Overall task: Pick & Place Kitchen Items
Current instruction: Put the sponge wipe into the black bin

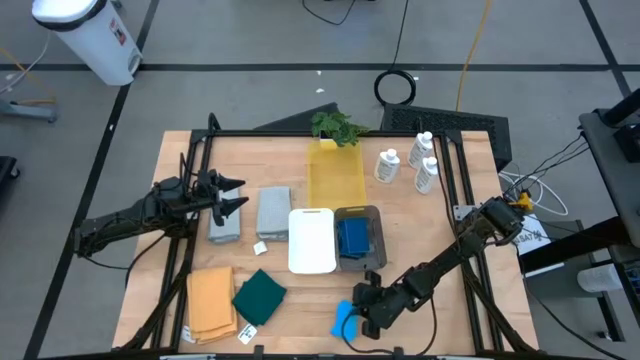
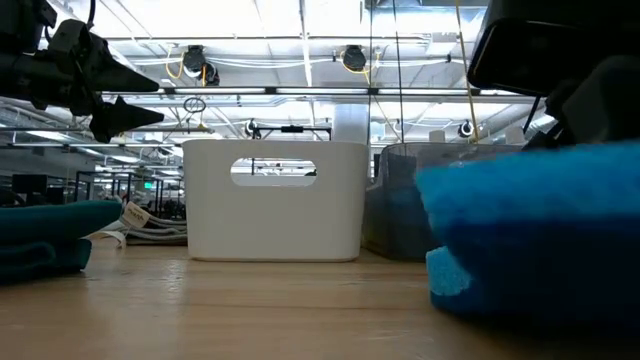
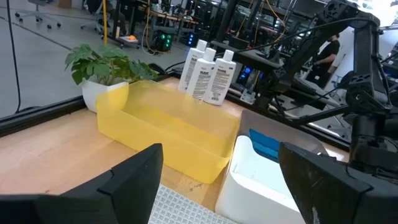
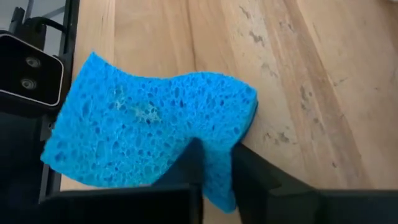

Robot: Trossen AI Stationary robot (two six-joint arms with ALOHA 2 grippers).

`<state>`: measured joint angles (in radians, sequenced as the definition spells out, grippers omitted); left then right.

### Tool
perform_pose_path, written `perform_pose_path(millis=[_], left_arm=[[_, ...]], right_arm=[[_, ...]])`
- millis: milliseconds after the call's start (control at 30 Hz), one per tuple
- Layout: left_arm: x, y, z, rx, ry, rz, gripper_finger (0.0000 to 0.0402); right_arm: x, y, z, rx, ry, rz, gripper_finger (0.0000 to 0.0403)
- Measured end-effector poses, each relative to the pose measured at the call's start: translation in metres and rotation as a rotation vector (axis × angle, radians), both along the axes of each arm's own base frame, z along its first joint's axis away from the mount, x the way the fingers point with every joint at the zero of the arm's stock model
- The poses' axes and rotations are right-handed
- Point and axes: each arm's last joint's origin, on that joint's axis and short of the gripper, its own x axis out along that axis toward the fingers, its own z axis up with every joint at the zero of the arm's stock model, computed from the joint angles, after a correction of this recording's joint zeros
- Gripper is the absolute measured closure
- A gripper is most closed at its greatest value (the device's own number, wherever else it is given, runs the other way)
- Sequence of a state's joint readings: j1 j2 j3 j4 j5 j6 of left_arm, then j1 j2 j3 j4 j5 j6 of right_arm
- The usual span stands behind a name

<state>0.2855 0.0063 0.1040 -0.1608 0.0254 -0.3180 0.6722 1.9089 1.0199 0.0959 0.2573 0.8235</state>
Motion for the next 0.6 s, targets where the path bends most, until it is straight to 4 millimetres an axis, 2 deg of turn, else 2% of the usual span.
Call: perform_pose_path(millis=[100,267,600], left_arm=[[0.0,0.0,0.0,0.0,0.0,0.0,0.0078],[0.0,0.0,0.0,0.0,0.0,0.0,0.0078],[0.0,0.0,0.0,0.0,0.0,0.0,0.0078]], right_arm=[[0.001,0.0,0.001,-0.023,-0.018,0.035,0.0397],[0.001,0.0,0.007,-0.049,-0.045,0.087,0.0401],[-0.011,0.013,0.042,-0.063,-0.187,0.207,0.0403]])
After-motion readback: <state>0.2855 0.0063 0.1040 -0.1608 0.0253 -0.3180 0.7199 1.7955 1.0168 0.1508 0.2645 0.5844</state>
